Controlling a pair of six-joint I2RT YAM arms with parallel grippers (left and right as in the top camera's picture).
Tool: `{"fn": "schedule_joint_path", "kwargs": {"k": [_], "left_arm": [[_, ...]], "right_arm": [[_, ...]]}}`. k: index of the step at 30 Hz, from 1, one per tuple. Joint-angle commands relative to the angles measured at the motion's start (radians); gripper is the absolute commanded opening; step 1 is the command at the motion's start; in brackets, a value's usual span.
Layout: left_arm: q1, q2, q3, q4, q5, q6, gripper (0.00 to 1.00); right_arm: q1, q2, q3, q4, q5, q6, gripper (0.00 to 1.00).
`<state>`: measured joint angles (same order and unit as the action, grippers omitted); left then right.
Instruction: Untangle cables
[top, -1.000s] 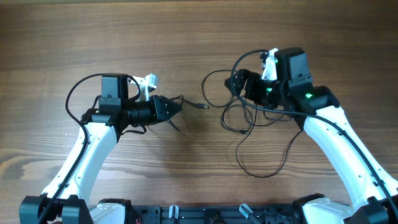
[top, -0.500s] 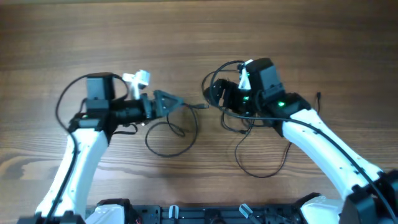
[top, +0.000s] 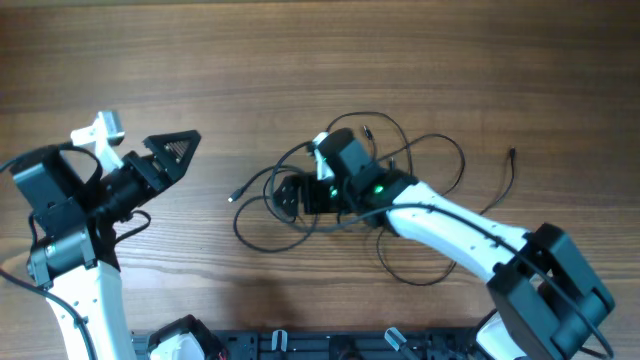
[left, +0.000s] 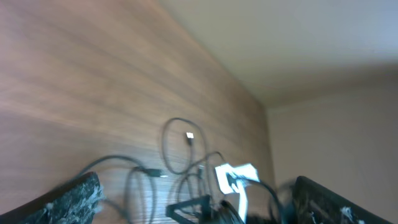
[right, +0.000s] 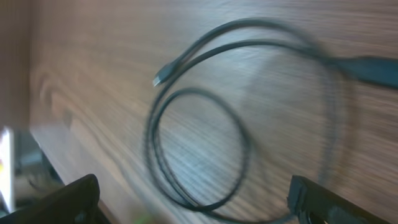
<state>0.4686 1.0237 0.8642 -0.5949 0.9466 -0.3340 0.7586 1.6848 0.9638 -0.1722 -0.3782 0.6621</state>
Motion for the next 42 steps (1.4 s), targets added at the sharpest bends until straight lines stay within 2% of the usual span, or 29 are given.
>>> {"fn": "schedule_joint_path", "kwargs": {"k": [1,4,8,16,20,30,37,42], "left_arm": [[0.040,0.005,0.011,-0.069,-0.184,0.013,1.00],[0.041,0.015,0.011,-0.114,-0.255,0.013,1.00],[0.041,0.024,0.011,-0.121,-0.272,0.013,1.00],[0.040,0.044,0.011,-0.130,-0.272,0.013,1.00],[0.040,0.050,0.010,-0.144,-0.272,0.013,1.00],[0.040,0.050,0.010,-0.151,-0.290,0.013,1.00],[0.040,0.050,0.010,-0.151,-0.294,0.013,1.00],[0.040,0.050,0.010,-0.155,-0.294,0.012,1.00]], "right_arm": [[0.092,0.006,-0.003,0.019,0.202,-0.187,1.00],[0.157,0.007,-0.003,-0.027,0.448,-0.229,1.00],[0.179,0.010,-0.003,-0.064,0.546,-0.271,1.00],[0.174,0.068,-0.003,-0.017,0.573,-0.270,1.00],[0.175,0.084,-0.002,0.014,0.509,-0.306,1.00],[0.177,0.000,0.046,-0.005,0.489,-0.297,1.00],[0.135,0.078,0.044,0.013,0.511,-0.409,1.00],[0.086,0.106,0.045,0.041,0.468,-0.426,0.99]]}}
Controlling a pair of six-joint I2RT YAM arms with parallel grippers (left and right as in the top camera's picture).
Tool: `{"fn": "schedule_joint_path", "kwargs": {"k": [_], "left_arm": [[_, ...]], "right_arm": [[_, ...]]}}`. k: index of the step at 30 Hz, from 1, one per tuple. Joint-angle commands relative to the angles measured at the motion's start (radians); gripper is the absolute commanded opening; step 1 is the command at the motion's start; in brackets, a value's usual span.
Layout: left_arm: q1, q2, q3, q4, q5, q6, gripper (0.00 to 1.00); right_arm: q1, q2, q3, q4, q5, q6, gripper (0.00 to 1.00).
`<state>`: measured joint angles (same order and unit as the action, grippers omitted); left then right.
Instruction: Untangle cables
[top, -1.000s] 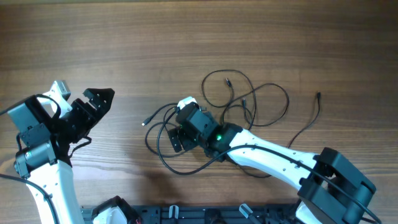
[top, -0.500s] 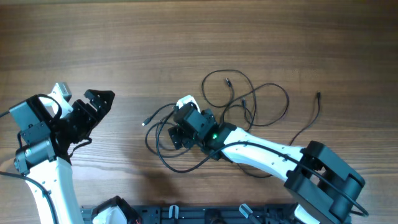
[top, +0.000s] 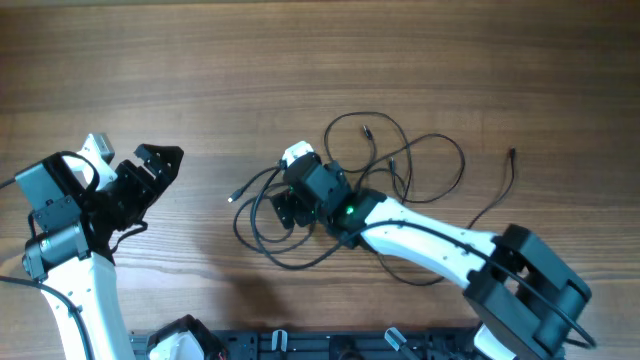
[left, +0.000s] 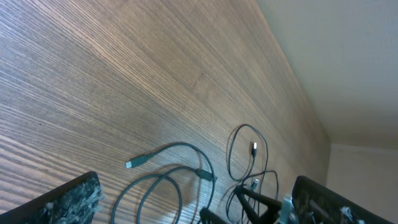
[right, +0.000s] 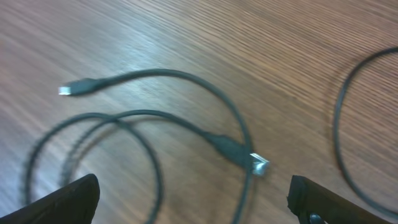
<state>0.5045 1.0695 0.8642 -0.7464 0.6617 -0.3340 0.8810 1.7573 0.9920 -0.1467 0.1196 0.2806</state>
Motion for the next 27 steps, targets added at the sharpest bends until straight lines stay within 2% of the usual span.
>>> {"fn": "schedule_joint_path", "kwargs": {"k": [1,6,13,16,21,27], "left_arm": [[0.004,0.004,0.010,-0.006,-0.009,0.012,1.00],[0.004,0.004,0.009,-0.030,-0.009,0.013,1.00],[0.003,0.004,0.009,-0.035,-0.009,0.013,1.00],[0.003,0.004,0.009,-0.051,-0.009,0.013,1.00],[0.003,0.004,0.009,-0.059,-0.009,0.013,1.00],[0.003,0.004,0.005,-0.060,-0.009,0.013,1.00]], "right_arm": [[-0.044,0.037,0.017,0.017,-0.037,-0.042,0.99],[-0.061,0.067,0.017,0.016,-0.146,-0.003,0.91],[-0.054,0.137,0.017,0.012,-0.232,0.037,0.88],[-0.050,0.145,0.017,0.018,-0.310,0.037,0.84],[-0.027,0.154,0.017,0.024,-0.235,0.021,0.83],[0.020,0.159,0.019,-0.002,-0.162,-0.102,0.76]]}}
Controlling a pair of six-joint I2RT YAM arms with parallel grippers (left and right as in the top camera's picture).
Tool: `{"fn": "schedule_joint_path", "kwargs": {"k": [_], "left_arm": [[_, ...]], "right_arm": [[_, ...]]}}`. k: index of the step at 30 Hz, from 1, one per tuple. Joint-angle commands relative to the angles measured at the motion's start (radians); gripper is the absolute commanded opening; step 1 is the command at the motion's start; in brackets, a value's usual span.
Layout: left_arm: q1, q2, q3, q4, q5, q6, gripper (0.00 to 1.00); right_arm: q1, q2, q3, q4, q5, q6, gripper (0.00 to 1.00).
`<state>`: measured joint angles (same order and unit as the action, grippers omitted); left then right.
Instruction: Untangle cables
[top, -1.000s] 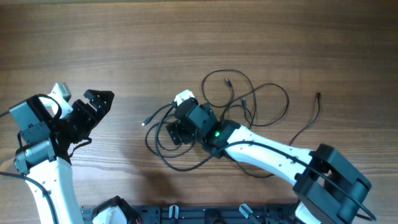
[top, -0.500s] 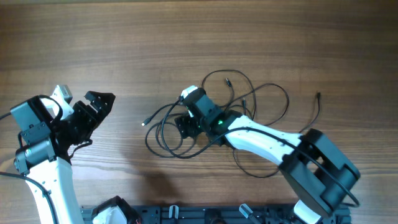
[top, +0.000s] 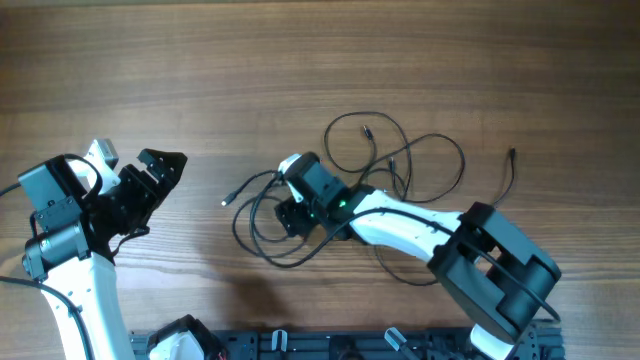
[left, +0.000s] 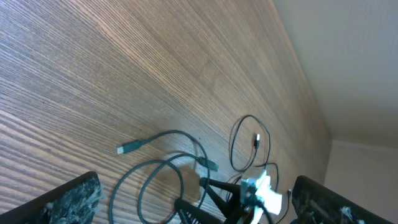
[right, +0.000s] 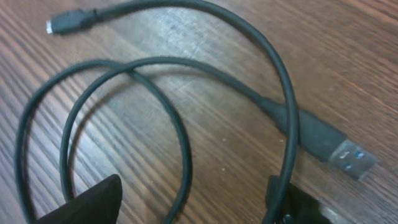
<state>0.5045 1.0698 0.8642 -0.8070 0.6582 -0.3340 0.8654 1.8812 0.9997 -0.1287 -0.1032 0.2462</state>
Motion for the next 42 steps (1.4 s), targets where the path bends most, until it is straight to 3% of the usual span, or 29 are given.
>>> {"fn": "schedule_joint_path", "kwargs": {"k": [1,11,14,18,21,23,27,29,30,31,33,34,36,42], "left_arm": [[0.003,0.004,0.005,0.002,-0.006,0.013,1.00],[0.003,0.004,0.005,-0.027,-0.006,0.013,1.00],[0.003,0.004,0.005,-0.028,-0.006,0.013,1.00],[0.003,0.004,0.005,-0.028,-0.006,0.013,1.00],[0.003,0.004,0.005,-0.028,-0.006,0.013,1.00],[0.003,0.004,0.005,-0.028,-0.006,0.013,1.00],[0.003,0.004,0.005,-0.028,-0.006,0.013,1.00],[0.003,0.004,0.005,-0.028,-0.006,0.013,1.00],[0.003,0.004,0.005,-0.028,-0.006,0.013,1.00],[0.003,0.004,0.005,-0.028,-0.006,0.013,1.00],[0.003,0.004,0.005,-0.028,-0.006,0.013,1.00],[0.003,0.004,0.005,-0.028,-0.006,0.013,1.00],[0.003,0.004,0.005,-0.028,-0.006,0.013,1.00],[0.003,0.004,0.005,-0.027,-0.006,0.013,1.00]], "right_arm": [[0.063,0.035,0.011,-0.019,0.124,-0.116,0.76],[0.089,0.132,0.011,0.132,0.208,-0.312,0.79],[0.089,0.165,0.011,0.158,0.209,-0.328,0.66],[0.088,0.169,0.011,0.188,0.212,-0.328,0.34],[0.079,0.169,0.011,0.213,0.220,-0.329,0.17],[0.069,0.169,0.011,0.219,0.220,-0.329,0.11],[0.052,0.167,0.011,0.209,0.298,-0.326,0.09],[0.050,0.162,0.011,0.199,0.341,-0.330,0.15],[0.050,0.154,0.012,0.195,0.348,-0.335,0.28],[0.051,0.145,0.012,0.190,0.346,-0.351,0.53],[0.052,0.119,0.012,0.187,0.346,-0.352,0.81],[0.052,0.108,0.012,0.187,0.346,-0.352,0.89],[0.052,0.076,0.012,0.192,0.346,-0.353,1.00],[0.045,0.059,0.012,0.253,0.317,-0.443,1.00]]}}
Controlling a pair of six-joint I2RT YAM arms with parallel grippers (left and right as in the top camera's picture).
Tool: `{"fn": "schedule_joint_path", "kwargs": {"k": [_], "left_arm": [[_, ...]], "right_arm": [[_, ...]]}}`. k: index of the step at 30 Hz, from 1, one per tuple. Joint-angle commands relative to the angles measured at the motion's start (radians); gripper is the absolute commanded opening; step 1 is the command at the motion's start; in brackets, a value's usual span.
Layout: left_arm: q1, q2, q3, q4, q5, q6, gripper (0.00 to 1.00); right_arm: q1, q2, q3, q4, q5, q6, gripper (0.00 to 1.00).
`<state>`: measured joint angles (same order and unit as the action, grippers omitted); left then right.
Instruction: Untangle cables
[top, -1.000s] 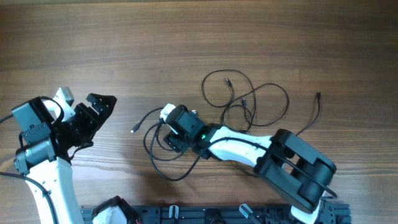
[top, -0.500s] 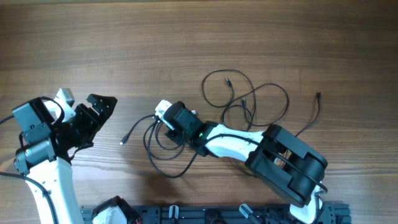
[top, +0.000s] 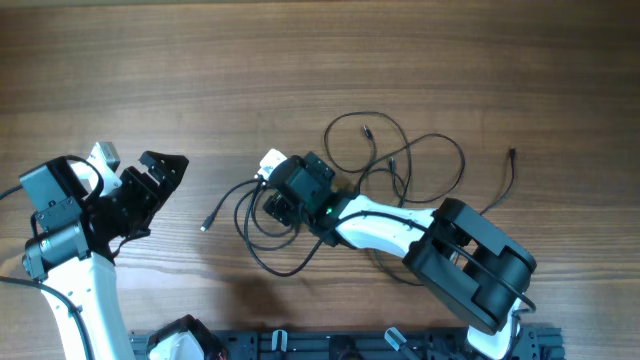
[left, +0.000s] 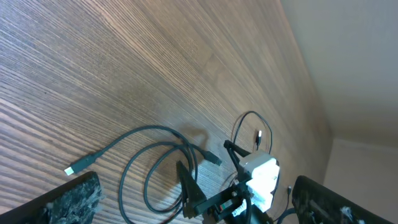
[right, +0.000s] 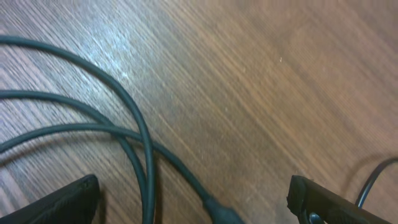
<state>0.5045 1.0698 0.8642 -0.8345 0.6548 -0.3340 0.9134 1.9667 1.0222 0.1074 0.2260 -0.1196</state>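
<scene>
A thick dark cable (top: 262, 232) lies in loops left of the table's middle, its small plug (top: 205, 224) pointing left. Thin black cables (top: 405, 158) lie tangled to its right. My right gripper (top: 274, 205) hangs low over the thick loops. In the right wrist view its fingers (right: 69, 204) stand wide apart, open, with two strands of the thick cable (right: 144, 155) on the wood between them. My left gripper (top: 160, 176) is open, well left of the plug, holding nothing. The left wrist view shows the loops (left: 155, 163) and the plug (left: 78, 168).
The wooden table (top: 320, 60) stretches bare behind the cables. One thin cable end (top: 511, 154) lies off to the right. A dark rail (top: 330, 345) runs along the table's near edge, between the arm bases.
The thick cable's plug end now lies further left and nearer the front. My right gripper has shifted a little left, and its fingers stand wider apart than before. The left gripper has barely moved.
My right gripper was over the thick loops, with the left gripper open at the far left. The right gripper then stayed low over those loops, edging left, its fingers close around the strands. By now the loops and plug have spread leftward from the thin tangle.
</scene>
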Motion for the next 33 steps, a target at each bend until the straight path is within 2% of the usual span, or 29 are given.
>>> {"fn": "schedule_joint_path", "kwargs": {"k": [1,6,10,12,16,21,25,27,28,30,32,33], "left_arm": [[0.003,0.004,0.005,0.000,-0.002,0.013,1.00],[0.003,0.004,0.005,-0.005,-0.002,0.012,1.00],[0.003,0.004,0.005,-0.019,-0.002,0.012,1.00],[0.003,0.004,0.005,-0.021,-0.002,0.012,1.00],[0.003,0.004,0.005,-0.028,-0.002,0.003,1.00],[0.003,0.004,0.005,-0.035,-0.002,-0.018,1.00],[0.003,0.004,0.005,-0.047,-0.002,-0.018,1.00],[0.003,0.004,0.005,-0.055,-0.002,-0.018,1.00],[0.003,0.004,0.005,-0.062,-0.002,-0.018,1.00],[0.003,0.004,0.005,-0.073,-0.002,-0.018,1.00],[0.003,0.004,0.005,-0.086,-0.002,-0.018,1.00],[0.003,0.004,0.005,-0.095,-0.002,-0.017,1.00]], "right_arm": [[-0.006,-0.026,-0.011,0.018,-0.040,-0.100,1.00],[-0.047,-0.024,-0.011,0.019,-0.118,-0.119,1.00],[-0.090,-0.008,-0.011,0.019,-0.183,-0.069,0.99],[-0.103,0.006,-0.011,0.018,-0.219,-0.041,0.95],[-0.104,0.037,-0.011,0.003,-0.311,-0.029,0.90],[-0.075,0.052,-0.011,-0.024,-0.415,0.029,0.90],[-0.038,0.057,-0.011,-0.031,-0.404,0.041,0.88],[-0.026,0.059,-0.011,-0.031,-0.339,0.042,0.79],[-0.026,0.059,-0.011,-0.031,-0.306,0.045,0.53],[-0.032,0.059,-0.011,-0.031,-0.266,0.079,0.24],[-0.044,0.059,-0.010,-0.041,-0.233,0.114,0.07],[-0.052,0.059,-0.010,-0.055,-0.194,0.143,0.04]]}}
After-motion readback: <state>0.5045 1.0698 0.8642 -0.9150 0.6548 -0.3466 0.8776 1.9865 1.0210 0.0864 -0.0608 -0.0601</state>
